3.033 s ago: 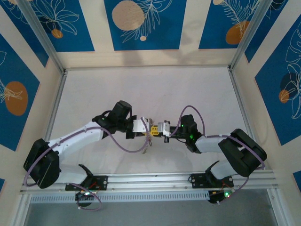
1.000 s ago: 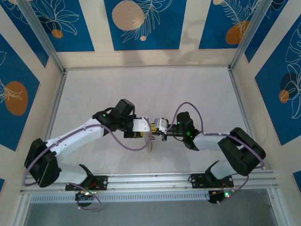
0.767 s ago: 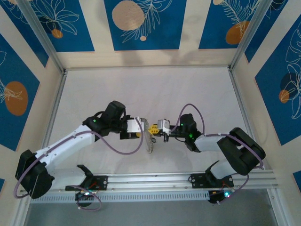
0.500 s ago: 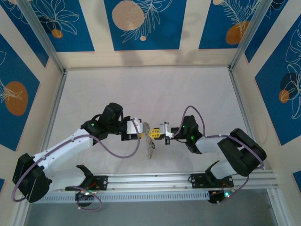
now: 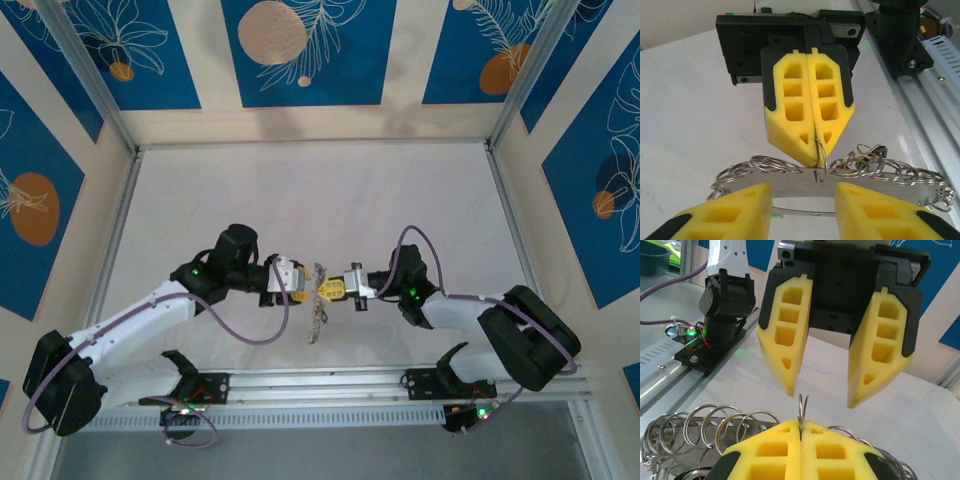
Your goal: Put the keys on the keyring
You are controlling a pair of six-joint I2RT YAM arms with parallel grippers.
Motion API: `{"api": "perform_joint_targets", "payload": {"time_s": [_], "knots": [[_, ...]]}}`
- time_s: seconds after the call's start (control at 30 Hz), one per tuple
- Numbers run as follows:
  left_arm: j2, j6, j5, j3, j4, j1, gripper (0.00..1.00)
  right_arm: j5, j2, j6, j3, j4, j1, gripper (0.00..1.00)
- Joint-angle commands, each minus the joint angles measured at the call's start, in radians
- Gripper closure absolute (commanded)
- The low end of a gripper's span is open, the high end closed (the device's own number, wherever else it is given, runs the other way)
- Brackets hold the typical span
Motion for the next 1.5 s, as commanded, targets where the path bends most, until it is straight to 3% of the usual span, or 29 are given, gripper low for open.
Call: {"api": "perform_joint_targets", "payload": {"time_s": [0.0, 0.4, 0.67, 0.83, 0.9, 1.1, 1.2, 1.33, 1.37, 1.43, 1.47], "knots": [[0.014, -0.015, 0.082, 0.007, 0.023, 0.000, 0.64, -0.019, -0.024, -0.032, 0.031, -0.016, 0.000, 1.00], [0.054, -0.004, 0.061, -0.007, 0.087, -0.002, 0.79, 0.027, 0.008, -0.019, 0.045, -0.001, 0.009, 1.00], [0.022, 0.020, -0.075, -0.023, 0.107, -0.013, 1.00, 0.104, 0.023, -0.012, 0.042, -0.016, 0.022, 1.00], [0.023, 0.089, -0.216, 0.017, 0.006, -0.064, 1.00, 0.174, 0.020, -0.005, 0.074, -0.140, 0.032, 0.94], [0.039, 0.103, -0.248, 0.042, -0.038, -0.080, 1.00, 0.195, 0.026, -0.008, 0.079, -0.151, 0.039, 0.88], [0.093, 0.130, -0.325, 0.106, -0.121, -0.108, 1.00, 0.261, 0.038, -0.016, 0.101, -0.192, 0.060, 0.85], [0.124, 0.143, -0.350, 0.154, -0.181, -0.118, 1.00, 0.309, 0.043, -0.032, 0.117, -0.243, 0.075, 0.87], [0.131, 0.132, -0.338, 0.173, -0.193, -0.119, 1.00, 0.342, 0.048, -0.037, 0.117, -0.251, 0.084, 1.00], [0.128, 0.126, -0.326, 0.172, -0.185, -0.120, 0.96, 0.346, 0.045, -0.037, 0.117, -0.251, 0.086, 1.00], [0.121, 0.113, -0.313, 0.167, -0.172, -0.120, 0.74, 0.347, 0.038, -0.038, 0.103, -0.225, 0.087, 1.00], [0.115, 0.110, -0.310, 0.164, -0.165, -0.118, 0.69, 0.350, 0.035, -0.039, 0.091, -0.198, 0.087, 1.00]]}}
